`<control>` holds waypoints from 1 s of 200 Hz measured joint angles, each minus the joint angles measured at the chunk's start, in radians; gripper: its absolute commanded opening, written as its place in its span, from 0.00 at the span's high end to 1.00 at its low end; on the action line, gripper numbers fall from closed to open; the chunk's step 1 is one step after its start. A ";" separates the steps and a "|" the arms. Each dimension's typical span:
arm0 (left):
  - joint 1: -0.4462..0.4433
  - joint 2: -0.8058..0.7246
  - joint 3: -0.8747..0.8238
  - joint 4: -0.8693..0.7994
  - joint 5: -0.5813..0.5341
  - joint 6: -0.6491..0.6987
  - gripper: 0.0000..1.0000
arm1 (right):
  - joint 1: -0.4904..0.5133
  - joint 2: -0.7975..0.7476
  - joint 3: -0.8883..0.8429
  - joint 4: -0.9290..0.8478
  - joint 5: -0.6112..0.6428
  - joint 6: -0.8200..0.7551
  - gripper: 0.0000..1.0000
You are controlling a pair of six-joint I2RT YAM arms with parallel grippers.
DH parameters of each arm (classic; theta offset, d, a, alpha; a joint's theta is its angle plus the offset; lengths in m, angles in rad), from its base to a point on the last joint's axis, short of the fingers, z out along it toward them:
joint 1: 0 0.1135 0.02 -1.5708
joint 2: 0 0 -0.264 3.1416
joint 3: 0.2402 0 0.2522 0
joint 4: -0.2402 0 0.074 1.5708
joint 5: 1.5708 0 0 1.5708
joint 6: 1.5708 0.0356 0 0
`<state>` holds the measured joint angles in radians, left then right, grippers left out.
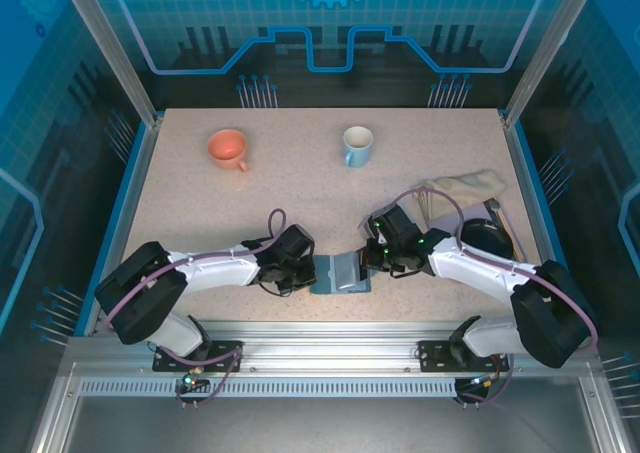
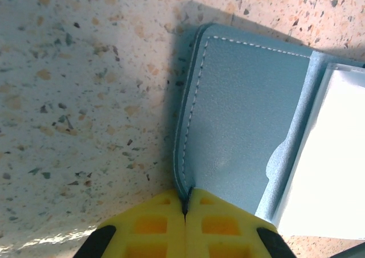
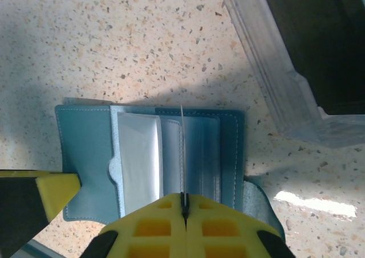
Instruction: Put the credit cards into the card holder
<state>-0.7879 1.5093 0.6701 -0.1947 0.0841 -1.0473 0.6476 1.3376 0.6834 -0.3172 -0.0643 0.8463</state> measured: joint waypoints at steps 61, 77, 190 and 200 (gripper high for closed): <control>0.000 0.000 -0.001 0.005 0.002 0.000 0.98 | 0.003 0.019 0.000 0.048 -0.043 0.006 0.98; 0.000 0.001 -0.010 0.032 0.014 0.000 0.97 | 0.007 0.014 0.000 0.078 -0.078 0.010 0.98; 0.000 -0.054 -0.083 0.137 0.048 0.000 0.54 | 0.014 0.127 -0.049 0.253 -0.131 0.076 0.99; 0.000 -0.081 -0.094 0.121 0.035 0.001 0.48 | 0.014 0.127 -0.054 0.261 -0.131 0.079 0.99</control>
<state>-0.7879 1.4284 0.5758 -0.0742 0.1192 -1.0462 0.6621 1.4647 0.6296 -0.0566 -0.1951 0.9253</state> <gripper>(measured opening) 0.450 0.044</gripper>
